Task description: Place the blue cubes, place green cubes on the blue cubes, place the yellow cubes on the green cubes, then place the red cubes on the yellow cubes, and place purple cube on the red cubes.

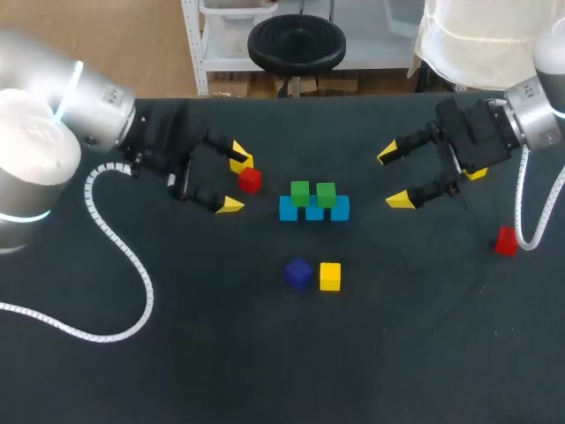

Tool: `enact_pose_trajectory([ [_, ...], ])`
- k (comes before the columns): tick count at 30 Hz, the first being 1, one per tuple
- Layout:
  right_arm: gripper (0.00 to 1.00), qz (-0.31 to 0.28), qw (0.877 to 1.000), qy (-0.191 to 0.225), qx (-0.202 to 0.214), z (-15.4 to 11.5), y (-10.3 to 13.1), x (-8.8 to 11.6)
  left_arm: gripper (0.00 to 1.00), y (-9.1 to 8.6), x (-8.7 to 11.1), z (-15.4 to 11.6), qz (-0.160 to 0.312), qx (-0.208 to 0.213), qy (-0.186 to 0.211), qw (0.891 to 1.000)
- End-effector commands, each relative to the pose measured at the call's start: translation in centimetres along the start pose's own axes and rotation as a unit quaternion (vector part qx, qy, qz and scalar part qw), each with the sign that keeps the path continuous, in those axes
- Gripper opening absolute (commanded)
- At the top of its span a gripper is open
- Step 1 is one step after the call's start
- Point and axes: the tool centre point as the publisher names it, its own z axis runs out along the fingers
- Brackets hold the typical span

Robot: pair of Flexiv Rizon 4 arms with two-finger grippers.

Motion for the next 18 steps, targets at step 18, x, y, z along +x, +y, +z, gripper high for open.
enact_pose_trajectory([
  [18, 1.0, -0.001, 1.0, -0.001, 0.001, 0.0, 0.03, 0.02, 1.0, 0.93, -1.32, 0.06, -0.004, 0.014, 0.036, 0.999],
])
